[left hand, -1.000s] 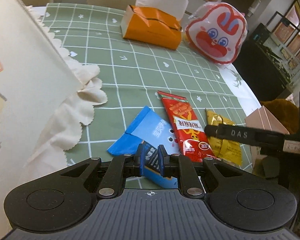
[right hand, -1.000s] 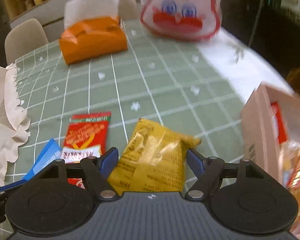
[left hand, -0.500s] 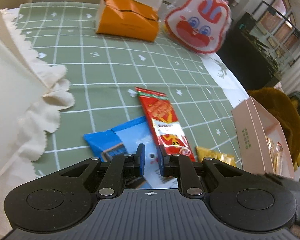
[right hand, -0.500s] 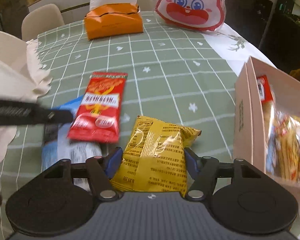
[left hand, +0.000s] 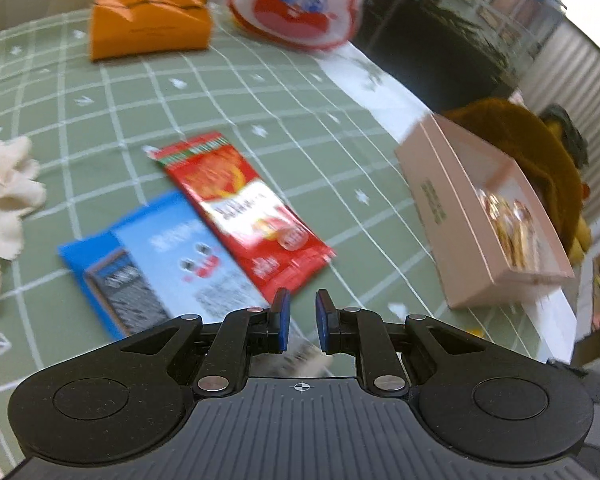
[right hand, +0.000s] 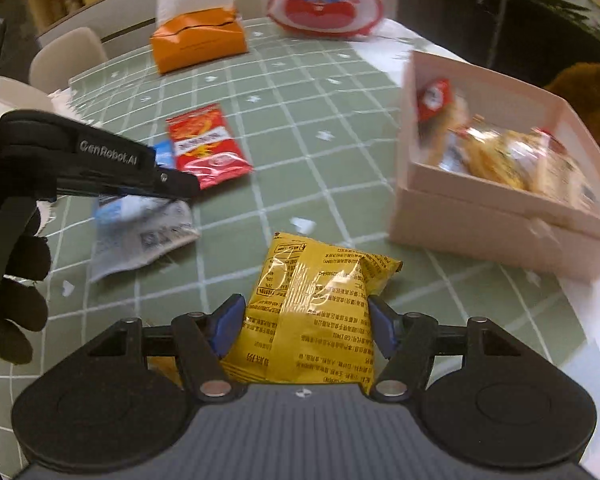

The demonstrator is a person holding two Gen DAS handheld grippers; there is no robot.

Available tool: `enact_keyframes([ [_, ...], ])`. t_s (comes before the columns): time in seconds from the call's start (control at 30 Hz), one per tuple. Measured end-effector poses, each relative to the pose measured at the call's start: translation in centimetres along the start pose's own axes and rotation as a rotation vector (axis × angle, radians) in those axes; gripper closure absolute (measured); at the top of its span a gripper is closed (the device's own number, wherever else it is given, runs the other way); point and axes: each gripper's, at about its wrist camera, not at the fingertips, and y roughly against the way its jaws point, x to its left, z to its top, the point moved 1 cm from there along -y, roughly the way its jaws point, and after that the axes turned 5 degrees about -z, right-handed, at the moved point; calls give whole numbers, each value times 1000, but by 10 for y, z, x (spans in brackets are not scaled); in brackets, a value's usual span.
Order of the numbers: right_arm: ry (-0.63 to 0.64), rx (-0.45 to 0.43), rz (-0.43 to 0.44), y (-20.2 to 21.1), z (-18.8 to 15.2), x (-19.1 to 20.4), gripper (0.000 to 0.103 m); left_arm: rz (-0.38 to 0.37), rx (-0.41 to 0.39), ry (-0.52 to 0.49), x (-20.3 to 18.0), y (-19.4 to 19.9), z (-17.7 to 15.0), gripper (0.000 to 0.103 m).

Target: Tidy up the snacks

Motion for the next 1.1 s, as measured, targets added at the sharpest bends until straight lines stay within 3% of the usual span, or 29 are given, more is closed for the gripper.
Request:
enact_keyframes([
  [0.23,-105,-52,1,13,-10,-28,35,-33,24,-19,-12,-1,-12,84],
  [0.33,-51,-92,5,20,-1,-22,31,-29,-20,2,-6,17,-11,83],
  [0.5,80,-124,80,17,34,7,30,56,-84,108,21,43,-6,83],
  [0.57,143,-114,119,5,54,26,29,82,-94,138,32,48,-3,83],
  [0.77,233,-97,124,-40,104,77,29,136,-113,223,65,66,-5,83],
  [0.97,332,-49,66,-93,126,114,29,114,-92,282,87,68,-8,83],
  [1.1,358,-52,28,-106,133,121,28,77,-75,288,90,63,-9,83],
])
